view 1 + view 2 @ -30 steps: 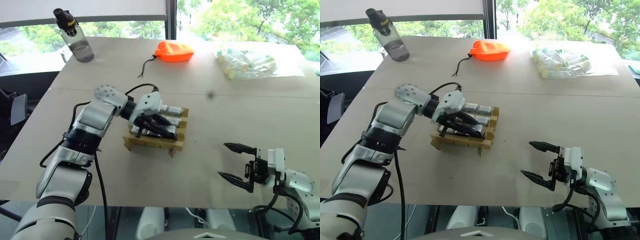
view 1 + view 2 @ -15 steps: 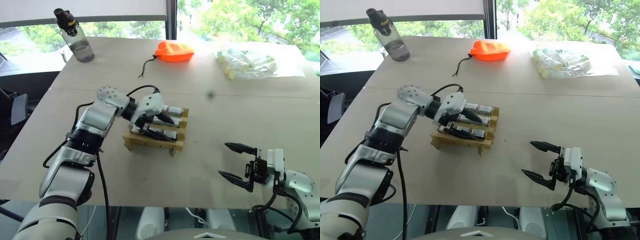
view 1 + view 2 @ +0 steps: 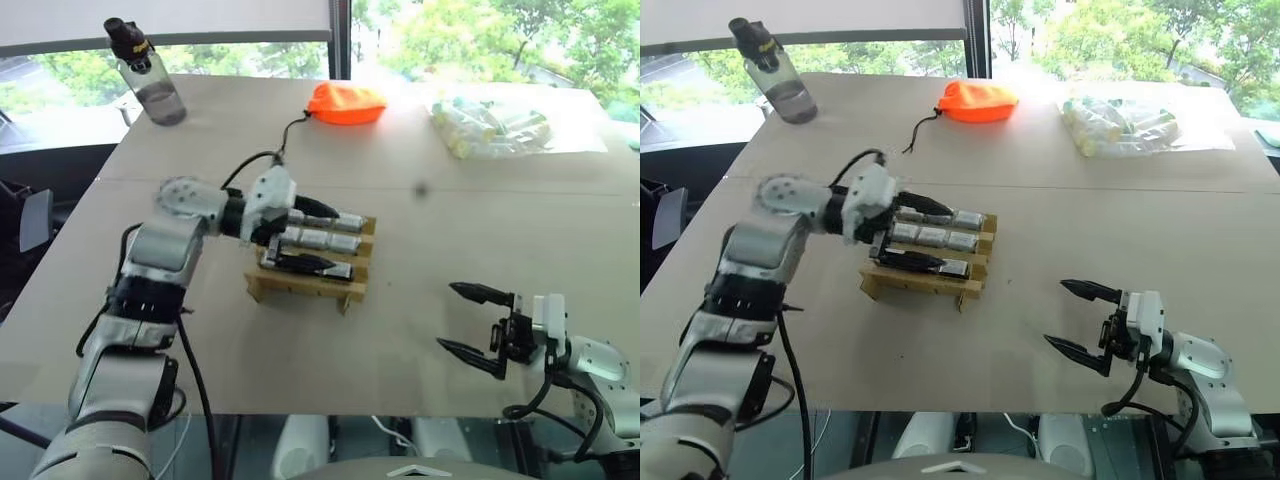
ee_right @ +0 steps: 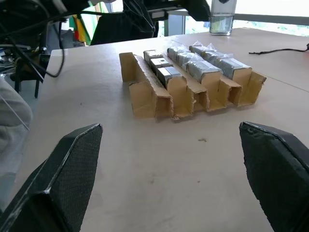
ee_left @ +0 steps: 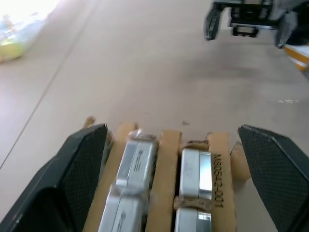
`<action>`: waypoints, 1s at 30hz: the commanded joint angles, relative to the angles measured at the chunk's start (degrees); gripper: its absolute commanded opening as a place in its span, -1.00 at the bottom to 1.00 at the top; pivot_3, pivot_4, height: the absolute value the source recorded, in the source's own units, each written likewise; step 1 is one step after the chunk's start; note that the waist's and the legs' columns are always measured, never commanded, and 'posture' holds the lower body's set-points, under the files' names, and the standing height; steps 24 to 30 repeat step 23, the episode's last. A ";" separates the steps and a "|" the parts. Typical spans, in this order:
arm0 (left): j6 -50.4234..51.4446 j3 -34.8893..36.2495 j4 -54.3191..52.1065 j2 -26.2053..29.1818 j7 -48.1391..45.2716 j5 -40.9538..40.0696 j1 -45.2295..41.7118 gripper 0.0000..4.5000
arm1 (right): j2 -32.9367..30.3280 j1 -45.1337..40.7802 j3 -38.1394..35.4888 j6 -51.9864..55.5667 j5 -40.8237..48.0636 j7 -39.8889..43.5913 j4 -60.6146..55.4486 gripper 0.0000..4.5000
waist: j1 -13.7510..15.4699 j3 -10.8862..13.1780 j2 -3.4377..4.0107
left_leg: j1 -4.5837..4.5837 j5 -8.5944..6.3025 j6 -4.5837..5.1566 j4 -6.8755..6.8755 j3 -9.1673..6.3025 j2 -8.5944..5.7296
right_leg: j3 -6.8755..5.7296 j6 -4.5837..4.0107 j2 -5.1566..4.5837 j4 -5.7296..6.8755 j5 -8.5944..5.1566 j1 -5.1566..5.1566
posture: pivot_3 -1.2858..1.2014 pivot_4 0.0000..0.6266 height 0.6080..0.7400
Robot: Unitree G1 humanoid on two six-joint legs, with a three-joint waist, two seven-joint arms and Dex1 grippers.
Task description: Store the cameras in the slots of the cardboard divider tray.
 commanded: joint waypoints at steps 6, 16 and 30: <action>-5.02 17.03 2.20 5.00 6.10 -3.62 19.51 0.99 | -1.20 -2.49 -5.31 -0.26 2.17 1.95 5.80 1.00 | 0.27 -0.03 -0.01 | 0.01 0.00 0.00 0.00 -0.04 0.08 | -0.06 0.00 -0.03 -0.04 0.00 0.05 | 0.03 -0.52 0.78; -17.55 22.11 14.85 1.25 9.41 -3.01 28.44 0.99 | -3.49 -7.22 -9.88 -0.71 2.23 7.26 18.47 1.00 | 0.28 -0.06 -0.02 | 0.05 -0.01 0.01 -0.01 -0.08 0.07 | -0.14 -0.01 -0.06 -0.06 0.00 0.14 | 0.03 -0.52 0.78; -26.14 20.34 18.73 -0.29 6.84 -3.15 26.61 0.99 | -3.59 -8.79 -9.96 -0.76 1.50 9.30 19.94 1.00 | 0.19 -0.08 -0.02 | 0.06 -0.01 0.01 -0.02 -0.04 0.08 | -0.14 -0.02 -0.06 -0.05 0.00 0.14 | 0.03 -0.52 0.78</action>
